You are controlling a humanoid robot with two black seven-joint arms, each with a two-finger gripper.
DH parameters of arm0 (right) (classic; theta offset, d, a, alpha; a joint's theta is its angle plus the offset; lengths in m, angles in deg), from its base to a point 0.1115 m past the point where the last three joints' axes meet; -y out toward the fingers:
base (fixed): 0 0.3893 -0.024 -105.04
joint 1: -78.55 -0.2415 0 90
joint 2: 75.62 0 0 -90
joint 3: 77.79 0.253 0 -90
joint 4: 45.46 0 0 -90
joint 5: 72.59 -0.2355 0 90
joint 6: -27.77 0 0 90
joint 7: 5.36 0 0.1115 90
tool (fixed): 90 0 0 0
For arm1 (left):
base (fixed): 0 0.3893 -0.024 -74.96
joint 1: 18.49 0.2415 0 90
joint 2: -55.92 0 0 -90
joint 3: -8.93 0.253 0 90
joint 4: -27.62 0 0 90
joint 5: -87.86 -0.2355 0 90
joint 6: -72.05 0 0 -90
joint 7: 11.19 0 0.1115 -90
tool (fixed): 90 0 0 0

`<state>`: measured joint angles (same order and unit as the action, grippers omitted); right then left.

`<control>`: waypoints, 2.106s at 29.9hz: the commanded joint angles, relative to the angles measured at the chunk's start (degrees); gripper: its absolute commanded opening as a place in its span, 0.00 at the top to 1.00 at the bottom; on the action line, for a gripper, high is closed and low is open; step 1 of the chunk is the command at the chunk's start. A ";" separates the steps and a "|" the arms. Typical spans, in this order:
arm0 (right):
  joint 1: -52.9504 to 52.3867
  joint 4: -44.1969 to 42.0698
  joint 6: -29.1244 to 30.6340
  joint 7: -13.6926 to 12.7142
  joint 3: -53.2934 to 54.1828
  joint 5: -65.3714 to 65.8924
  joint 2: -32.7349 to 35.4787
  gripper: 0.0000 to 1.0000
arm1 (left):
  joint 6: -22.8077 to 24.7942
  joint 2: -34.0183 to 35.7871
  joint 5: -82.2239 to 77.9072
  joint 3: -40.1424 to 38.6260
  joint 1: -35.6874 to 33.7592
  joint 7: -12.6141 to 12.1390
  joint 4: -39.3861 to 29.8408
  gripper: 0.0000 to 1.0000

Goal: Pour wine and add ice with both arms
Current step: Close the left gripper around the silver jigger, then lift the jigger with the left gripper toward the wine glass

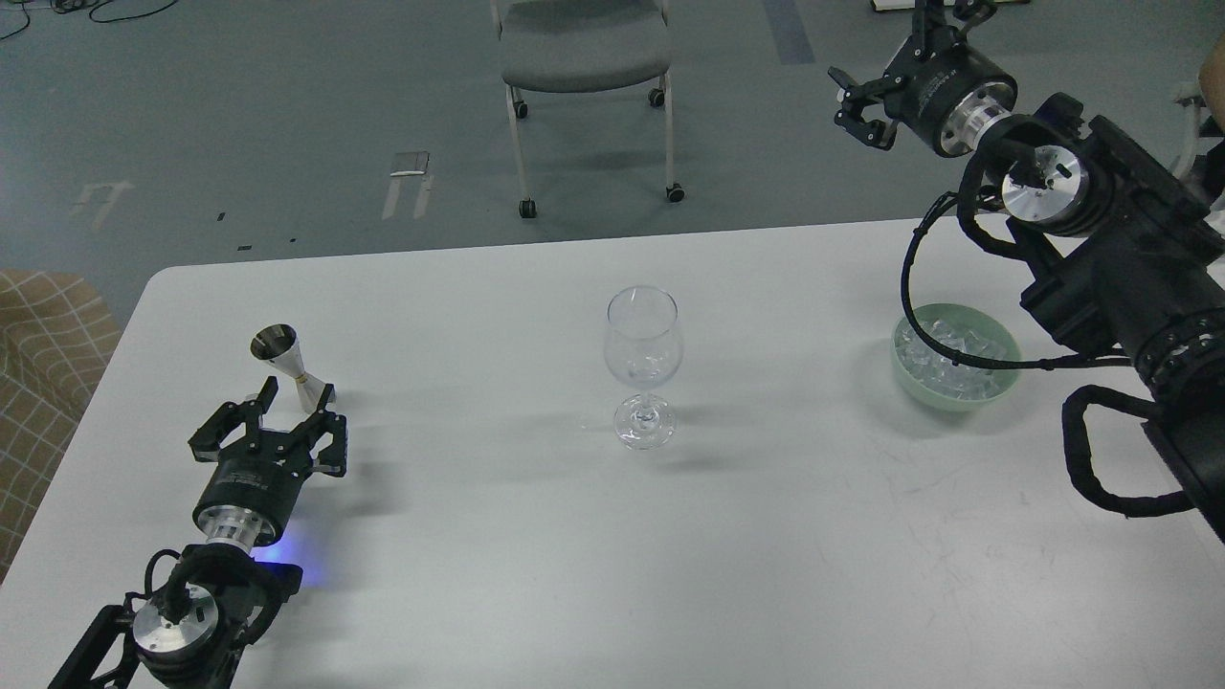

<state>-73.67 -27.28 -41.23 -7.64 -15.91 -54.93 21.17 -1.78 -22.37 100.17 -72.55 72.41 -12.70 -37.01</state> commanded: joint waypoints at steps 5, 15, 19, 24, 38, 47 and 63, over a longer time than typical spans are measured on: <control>0.17 0.01 0.00 0.00 0.00 0.01 0.06 0.00 | 0.18 0.33 -0.10 0.01 -2.39 0.02 3.45 0.50; 0.09 0.01 0.00 -0.09 0.08 0.01 0.06 0.00 | -0.44 0.50 -0.01 0.10 -3.97 -0.34 5.48 0.51; 0.17 0.01 0.00 0.00 0.00 0.01 0.06 0.00 | -0.70 0.68 -0.01 0.01 -5.37 -0.60 6.88 0.50; 0.17 0.01 0.00 -0.09 0.00 0.01 0.06 0.00 | -2.37 0.68 -0.10 0.01 -6.34 -0.69 7.32 0.50; 0.17 0.01 0.00 -0.09 0.08 -0.08 0.50 0.00 | -4.39 1.12 -0.01 0.10 -9.86 -1.48 10.40 0.50; 0.17 -0.08 0.00 -0.09 0.00 0.01 0.59 0.00 | -3.87 1.12 -0.01 0.01 -12.58 -1.57 14.26 0.50; 0.79 -0.08 0.00 -0.09 0.00 0.01 0.59 0.00 | -0.44 1.03 -0.10 0.18 -13.46 -2.01 16.11 0.66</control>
<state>-72.92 -27.36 -41.22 -7.73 -15.91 -54.92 21.77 -2.58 -21.31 100.15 -72.45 58.59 -14.58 -20.84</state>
